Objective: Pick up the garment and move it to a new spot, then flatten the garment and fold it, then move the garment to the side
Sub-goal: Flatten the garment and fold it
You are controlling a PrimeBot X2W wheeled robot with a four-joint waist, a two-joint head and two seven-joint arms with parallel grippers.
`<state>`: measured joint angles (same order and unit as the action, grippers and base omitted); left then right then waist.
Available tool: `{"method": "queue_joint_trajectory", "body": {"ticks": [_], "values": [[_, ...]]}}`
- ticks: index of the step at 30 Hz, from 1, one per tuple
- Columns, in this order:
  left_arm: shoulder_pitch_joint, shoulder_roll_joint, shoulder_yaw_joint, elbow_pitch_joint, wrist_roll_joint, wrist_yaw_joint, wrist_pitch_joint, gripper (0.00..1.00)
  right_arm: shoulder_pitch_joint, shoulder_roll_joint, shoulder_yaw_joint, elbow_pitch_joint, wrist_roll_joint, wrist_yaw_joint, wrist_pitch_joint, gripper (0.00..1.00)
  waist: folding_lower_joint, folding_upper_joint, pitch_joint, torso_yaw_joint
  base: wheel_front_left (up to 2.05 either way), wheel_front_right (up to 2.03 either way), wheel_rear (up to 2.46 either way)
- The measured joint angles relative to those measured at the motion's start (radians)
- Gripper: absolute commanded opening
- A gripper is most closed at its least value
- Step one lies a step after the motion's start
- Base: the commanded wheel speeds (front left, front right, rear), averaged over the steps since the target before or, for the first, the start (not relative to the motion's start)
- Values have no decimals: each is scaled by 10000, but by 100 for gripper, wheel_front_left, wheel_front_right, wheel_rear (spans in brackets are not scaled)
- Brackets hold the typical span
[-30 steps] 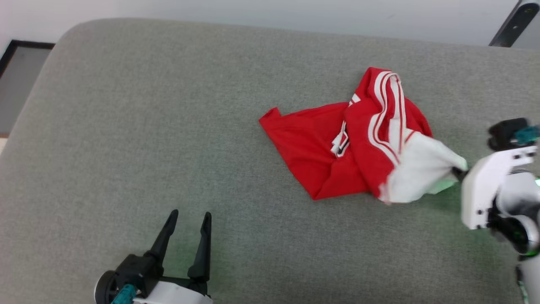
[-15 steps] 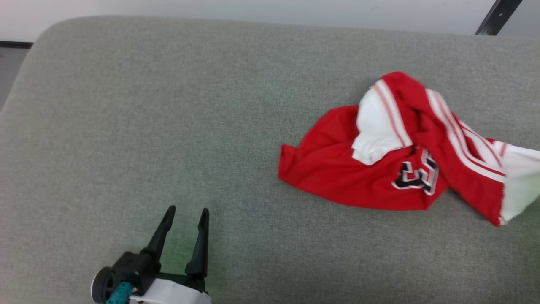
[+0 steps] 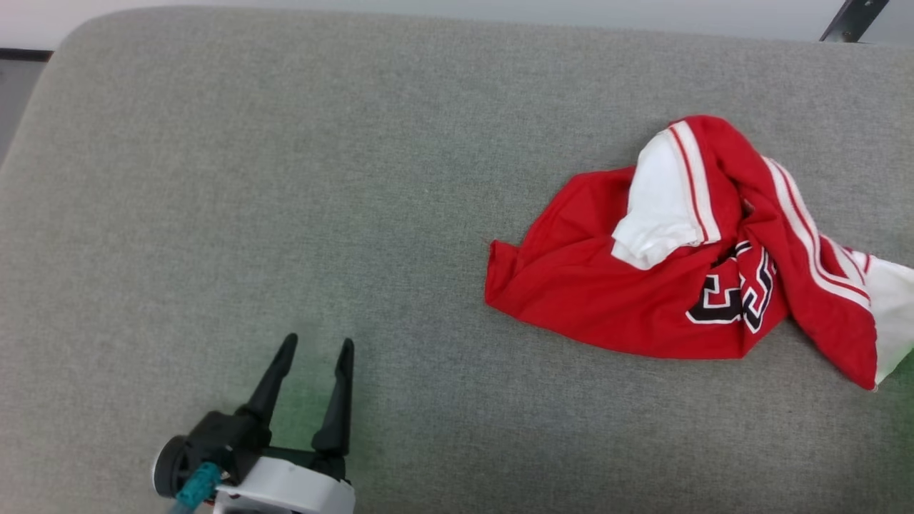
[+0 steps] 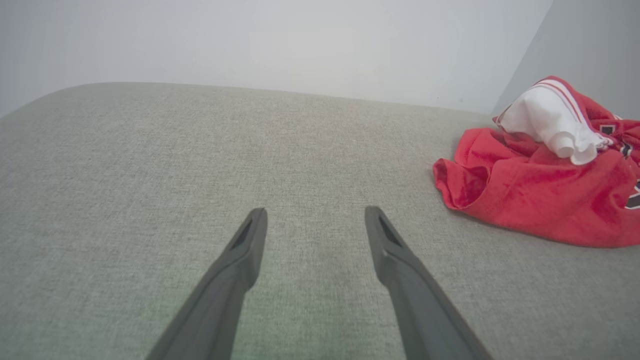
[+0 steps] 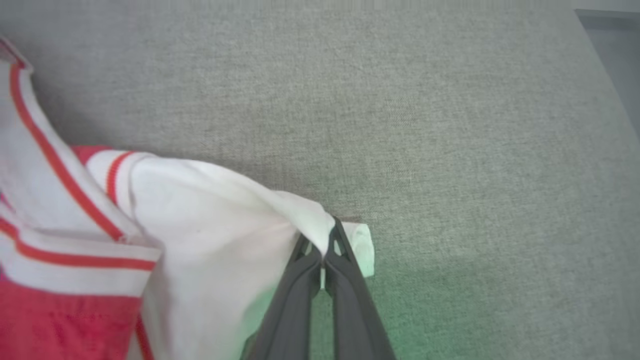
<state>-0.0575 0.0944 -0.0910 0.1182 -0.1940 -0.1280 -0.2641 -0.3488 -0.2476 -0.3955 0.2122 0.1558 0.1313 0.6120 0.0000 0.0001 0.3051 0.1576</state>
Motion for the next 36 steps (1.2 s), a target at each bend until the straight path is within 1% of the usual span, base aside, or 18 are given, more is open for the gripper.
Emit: {"method": "queue_joint_trajectory", "body": {"ticks": [1, 2, 5, 8, 12, 15, 18, 20, 22, 23, 24, 25, 28, 29, 30, 31, 33, 36], "values": [[-3, -2, 38, 0, -69, 0, 0, 100, -80, 44, 8, 94, -10, 2, -169, 46, 0, 0, -11, -13, 0, 0, 0], [-34, 2, 48, -6, -163, 0, 0, 100, -152, 63, 2, 150, -40, 2, -343, 100, 0, 0, -25, -42, 0, 0, 0], [-229, 142, -94, -35, -318, 0, 0, 100, -241, 207, -27, 205, -10, 2, -869, 100, 0, 0, -109, -166, 0, 0, 0], [-584, 447, -414, -180, -512, 0, 0, 100, -205, 389, 98, -140, 151, 2, -1501, 100, 0, 0, -230, -346, 0, 0, 0], [-1430, 1181, -1183, -291, -924, 0, -2, 100, 267, 583, 466, -1045, 320, 0, -2452, 100, 0, 0, -393, -665, 0, 0, 0], [-2360, 1918, -1952, -286, -1360, 0, 477, 100, 769, 878, 909, -1726, 422, 2, -3103, 100, 0, 0, -490, -972, 0, 0, 0], [-3546, 2784, -2759, -280, -1741, -2, 1373, 100, 1290, 1273, 1526, -2290, 491, 0, -3551, 100, 0, 0, -563, -1332, 0, 0, 0], [-4361, 3154, -3124, -157, -2251, -6, 2025, 100, 1617, 1522, 1990, -2546, 548, 0, -3776, 100, 0, 0, -597, -1598, 0, 0, 0], [-5199, 3595, -3664, 46, -2497, -8, 2690, 100, 1897, 1668, 2357, -2715, 625, 0, -3960, 100, 0, 0, -615, -1878, 0, 0, 0], [-5595, 3691, -3822, 242, -2811, -8, 3078, 100, 2034, 1730, 2537, -2761, 665, 0, -4029, 100, 0, 0, -622, -2020, 0, 0, 0], [-5966, 3733, -4088, 428, -3200, -8, 3553, 100, 2171, 1791, 2696, -2819, 755, 0, -4075, 100, 0, 0, -625, -2165, 0, 0, 0], [-6581, 3825, -4560, 869, -3900, -23, 4362, 100, 2338, 1883, 2945, -2884, 811, 0, -4199, 100, 0, 0, -624, -2450, 0, 0, 0], [-7250, 3787, -4997, 1820, -5591, -23, 6136, 100, 2463, 1919, 3235, -2903, 924, 0, -4284, 100, 0, 0, -614, -2873, 0, 0, 0], [-7373, 3703, -5101, 2140, -6309, -23, 6840, 100, 2508, 1941, 3292, -2894, 953, 0, -4314, 100, 0, 0, -609, -3010, 0, 0, 0], [-7510, 3699, -5327, 2399, -6713, -23, 7478, 100, 2551, 1948, 3317, -2846, 959, 0, -4322, 100, 0, 0, -601, -3137, 0, 0, 0], [-7700, 3777, -5593, 2546, -6867, -23, 7925, 100, 2575, 1942, 3348, -2790, 882, 0, -4335, 100, 0, 0, -590, -3264, 0, 0, 0], [-8115, 3827, -5745, 2905, -7417, -23, 8589, 100, 2562, 1942, 3390, -2750, 815, 0, -4414, 100, 0, 0, -555, -3491, 0, 0, 0], [-8389, 3685, -5854, 3386, -8222, -23, 9369, 100, 2551, 1954, 3521, -2614, 920, 0, -4504, 100, 0, 0, -485, -3784, 0, 0, 0]]}}
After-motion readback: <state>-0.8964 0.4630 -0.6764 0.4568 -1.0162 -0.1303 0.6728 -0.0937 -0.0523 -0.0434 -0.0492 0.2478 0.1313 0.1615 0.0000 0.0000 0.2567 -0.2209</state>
